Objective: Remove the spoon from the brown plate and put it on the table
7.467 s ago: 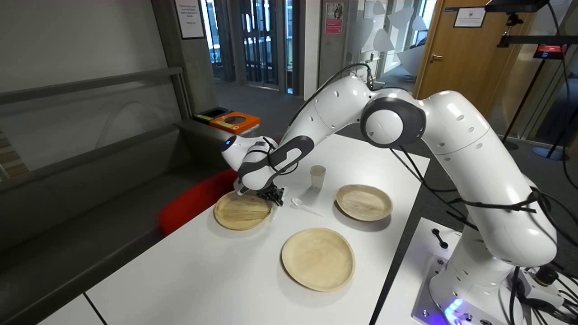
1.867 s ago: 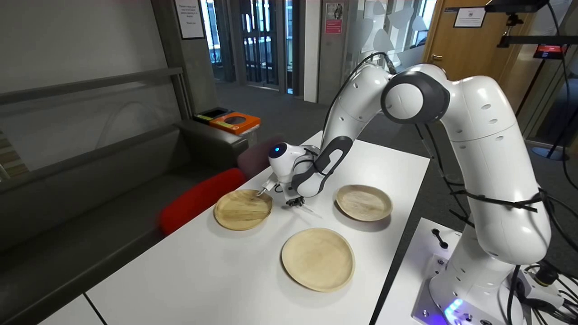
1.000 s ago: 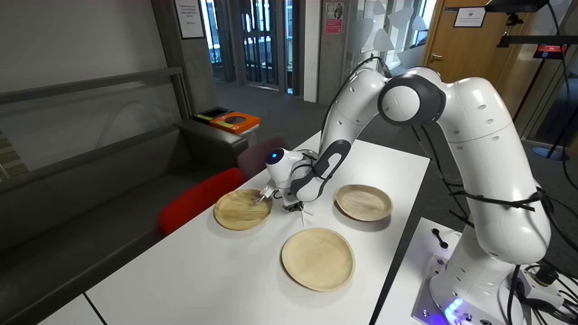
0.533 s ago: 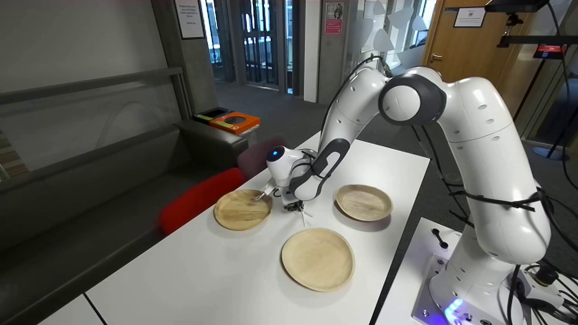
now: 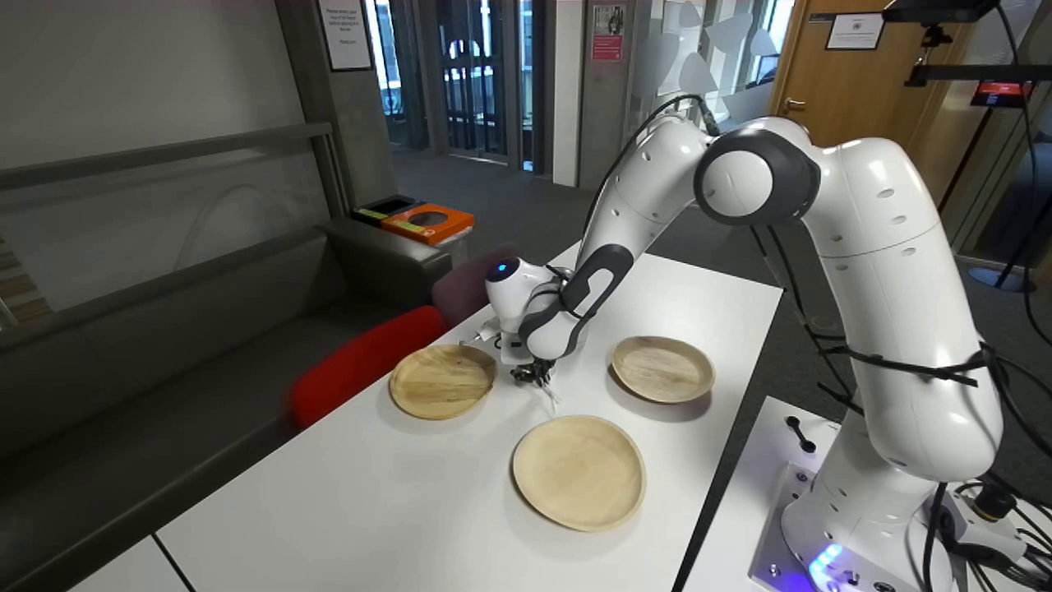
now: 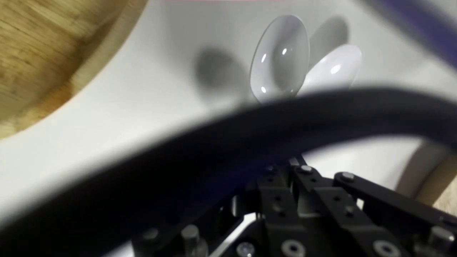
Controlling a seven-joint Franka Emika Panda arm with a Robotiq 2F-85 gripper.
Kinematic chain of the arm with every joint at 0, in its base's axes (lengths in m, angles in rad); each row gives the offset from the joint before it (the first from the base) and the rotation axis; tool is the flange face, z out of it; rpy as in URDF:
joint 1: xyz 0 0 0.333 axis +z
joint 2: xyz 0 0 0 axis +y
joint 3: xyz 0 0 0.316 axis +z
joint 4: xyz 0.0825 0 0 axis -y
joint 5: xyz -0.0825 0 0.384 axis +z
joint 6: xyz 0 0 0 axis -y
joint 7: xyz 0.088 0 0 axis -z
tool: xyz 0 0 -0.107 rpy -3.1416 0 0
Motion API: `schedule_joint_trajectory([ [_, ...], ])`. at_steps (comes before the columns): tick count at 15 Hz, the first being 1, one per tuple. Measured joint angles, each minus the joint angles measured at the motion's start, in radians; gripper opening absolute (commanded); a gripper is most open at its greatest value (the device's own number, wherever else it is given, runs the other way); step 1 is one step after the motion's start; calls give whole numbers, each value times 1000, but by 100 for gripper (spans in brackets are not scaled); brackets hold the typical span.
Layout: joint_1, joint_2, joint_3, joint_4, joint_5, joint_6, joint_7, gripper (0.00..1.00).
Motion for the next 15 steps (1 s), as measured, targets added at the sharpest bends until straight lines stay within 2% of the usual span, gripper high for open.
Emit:
schedule_joint_trajectory([
  [6,1,0,1,-19,100,61,182,2],
  [15,0,-29,1,-57,129,118,340,2],
])
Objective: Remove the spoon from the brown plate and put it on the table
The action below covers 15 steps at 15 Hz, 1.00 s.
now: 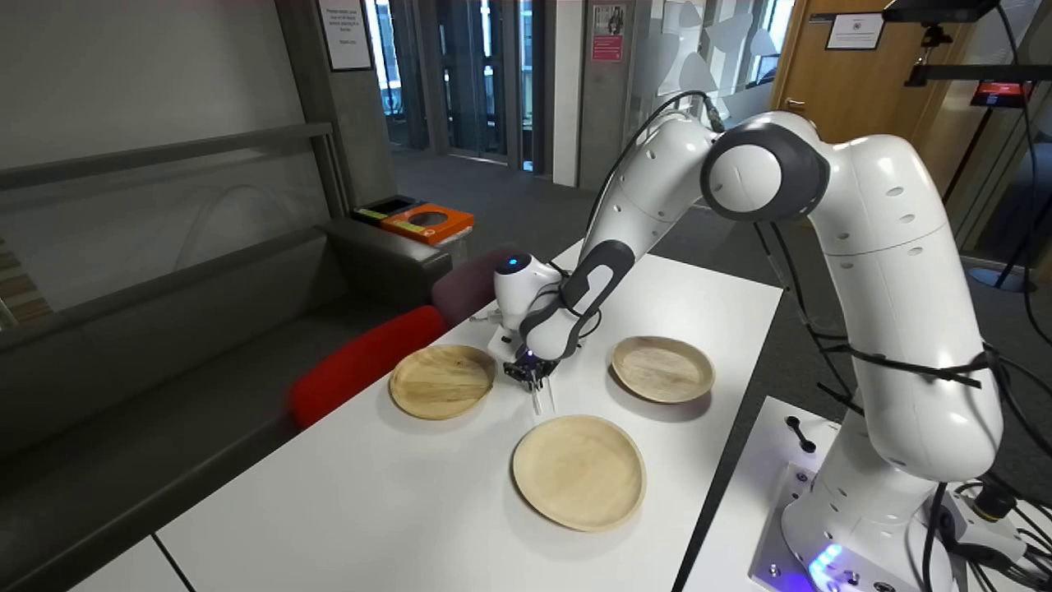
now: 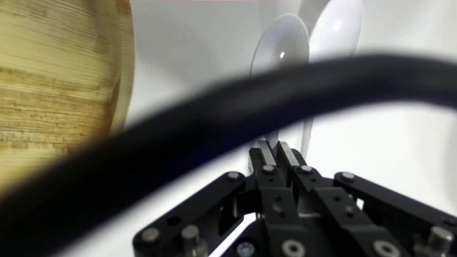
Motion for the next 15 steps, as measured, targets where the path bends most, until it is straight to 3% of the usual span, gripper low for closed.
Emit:
schedule_joint_trajectory([
  [15,-30,-52,-19,-49,18,0,14,2],
])
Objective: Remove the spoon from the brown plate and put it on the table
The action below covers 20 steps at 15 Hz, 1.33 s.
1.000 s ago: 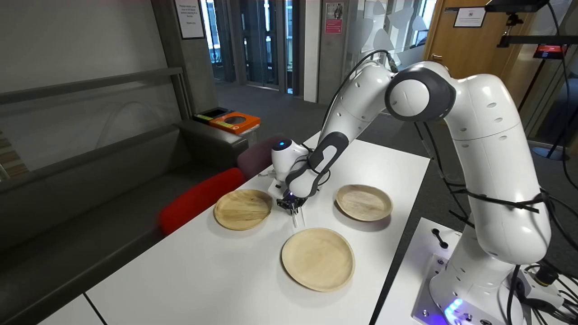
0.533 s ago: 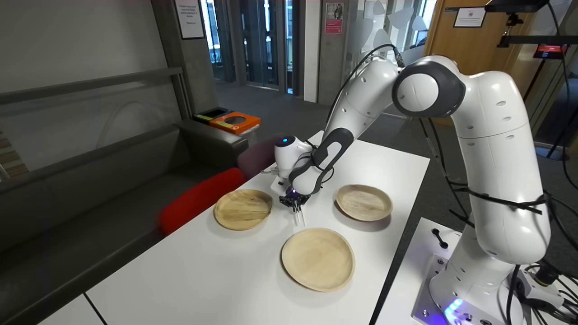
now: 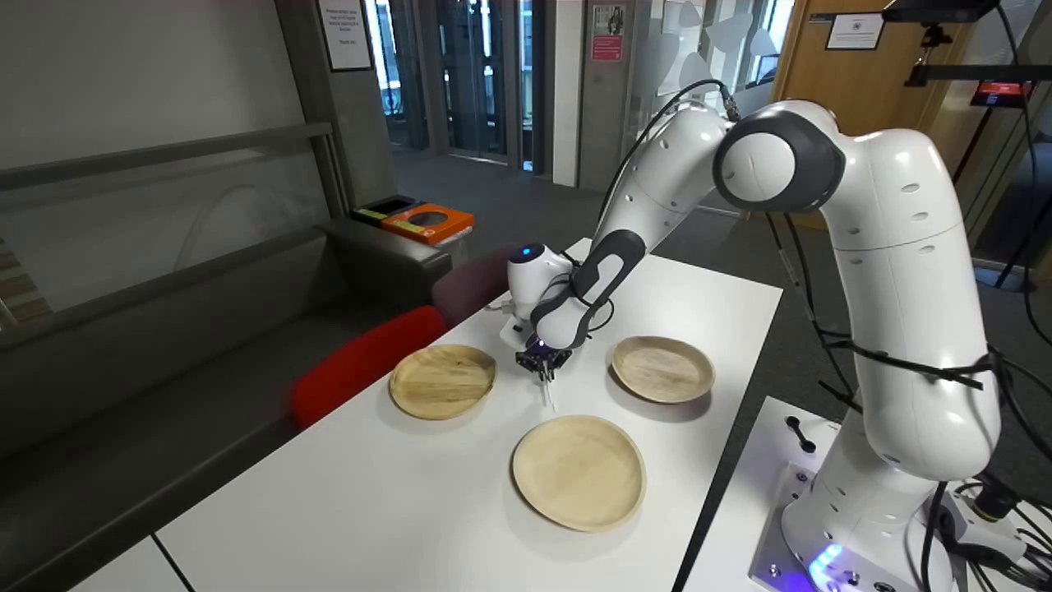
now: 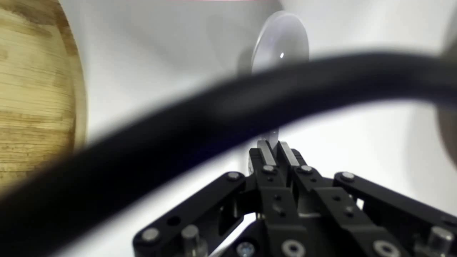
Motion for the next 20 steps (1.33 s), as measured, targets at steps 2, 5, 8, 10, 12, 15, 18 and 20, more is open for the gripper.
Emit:
schedule_joint_trajectory([
  [2,-1,1,-1,0,3,0,0,2],
  [5,-1,4,-1,0,4,0,11,2],
  [8,0,9,-1,1,4,0,27,2],
  [10,2,12,-1,2,4,-1,37,2],
  [12,3,13,-1,2,4,-1,40,2],
  [15,3,14,-1,2,4,-2,42,2],
  [18,3,17,-1,4,4,-2,42,2],
  [20,3,21,-1,7,4,-3,42,2],
])
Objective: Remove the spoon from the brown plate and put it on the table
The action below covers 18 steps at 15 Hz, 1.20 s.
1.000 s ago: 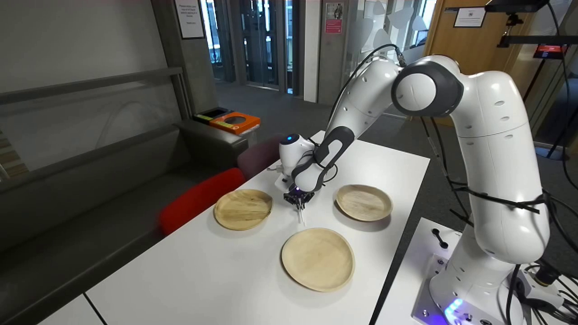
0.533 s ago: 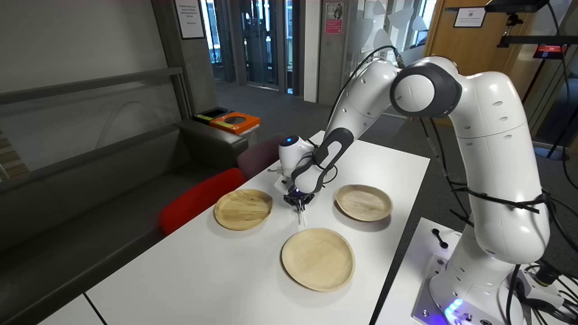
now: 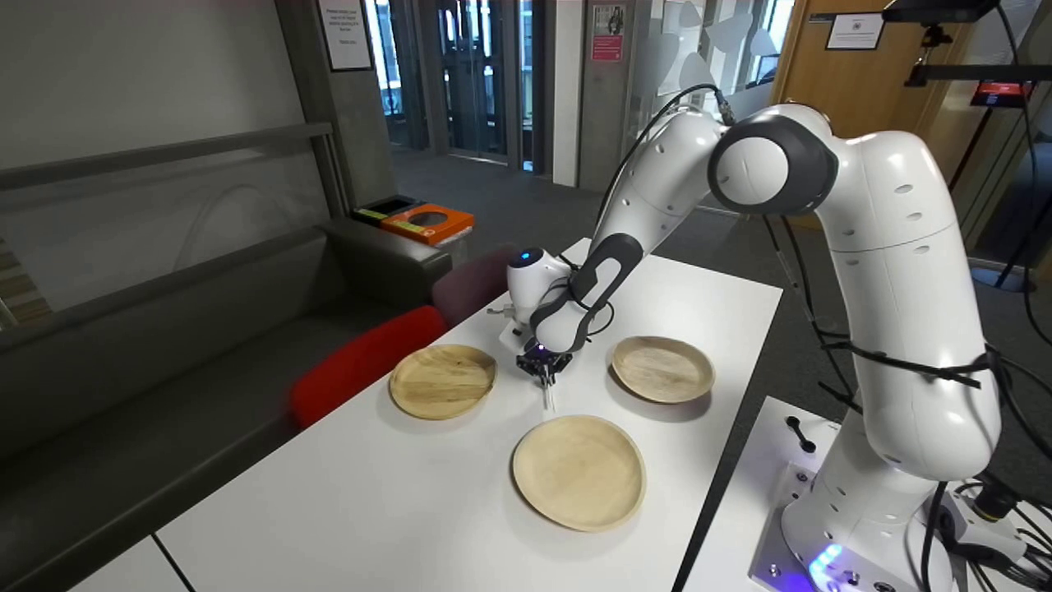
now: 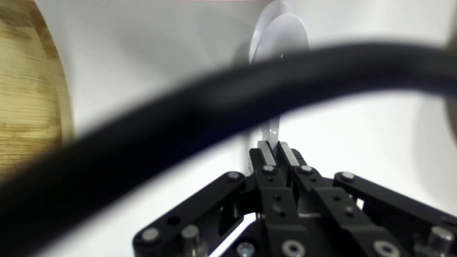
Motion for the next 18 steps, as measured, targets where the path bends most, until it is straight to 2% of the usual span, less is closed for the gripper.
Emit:
schedule_joint_trajectory([
  [17,-1,67,-9,68,0,-7,0,2],
  [18,-1,67,-9,69,0,-7,0,32],
])
